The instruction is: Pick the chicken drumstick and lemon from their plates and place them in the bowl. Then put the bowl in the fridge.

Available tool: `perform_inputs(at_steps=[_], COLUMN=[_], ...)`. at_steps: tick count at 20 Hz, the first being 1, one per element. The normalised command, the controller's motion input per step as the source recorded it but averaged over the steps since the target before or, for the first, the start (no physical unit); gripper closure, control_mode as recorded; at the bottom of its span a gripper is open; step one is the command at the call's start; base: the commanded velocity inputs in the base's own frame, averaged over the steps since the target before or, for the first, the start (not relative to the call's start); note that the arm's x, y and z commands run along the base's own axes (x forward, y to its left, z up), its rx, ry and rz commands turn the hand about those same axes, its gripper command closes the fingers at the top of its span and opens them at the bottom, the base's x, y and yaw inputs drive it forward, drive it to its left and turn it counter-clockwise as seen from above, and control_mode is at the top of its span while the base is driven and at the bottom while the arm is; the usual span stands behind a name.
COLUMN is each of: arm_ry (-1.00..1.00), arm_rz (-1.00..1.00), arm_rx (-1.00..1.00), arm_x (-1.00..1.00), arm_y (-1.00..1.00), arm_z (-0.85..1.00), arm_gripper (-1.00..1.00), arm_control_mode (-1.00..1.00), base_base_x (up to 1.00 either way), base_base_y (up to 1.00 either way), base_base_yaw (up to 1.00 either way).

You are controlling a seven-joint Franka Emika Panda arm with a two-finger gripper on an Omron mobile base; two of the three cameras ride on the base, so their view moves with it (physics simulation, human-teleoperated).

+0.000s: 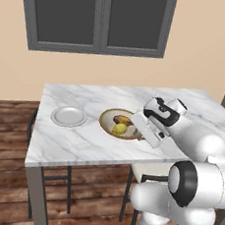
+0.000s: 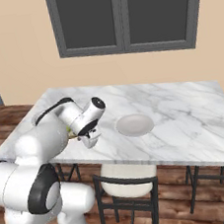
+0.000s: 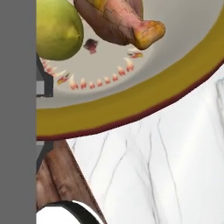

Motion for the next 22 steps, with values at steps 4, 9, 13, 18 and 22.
perform_inputs(at_steps=[4,9,13,18,22], arm_ry=[0.0,0.0,0.0,0.0,0.0], arm_rz=[-0.16,-0.17,-0.16,-0.12,-0.16], arm_rx=[-0.04,0.0,0.0,0.0,-0.01], arm_x=[-0.19,-0.27,-0.25,-0.29,-0.31], arm_y=[-0.09,-0.06,-0.02,0.0,0.0], arm_z=[0.17,0.21,0.18,0.17,0.15], arm_gripper=[1.0,1.0,1.0,1.0,1.0], arm_control_mode=[-1.0,-1.0,-1.0,-1.0,-1.0], base_base_x=[0.0,0.0,0.0,0.0,0.0], base_base_y=[0.0,0.0,0.0,0.0,0.0], base_base_yaw=[0.0,0.0,0.0,0.0,0.0])
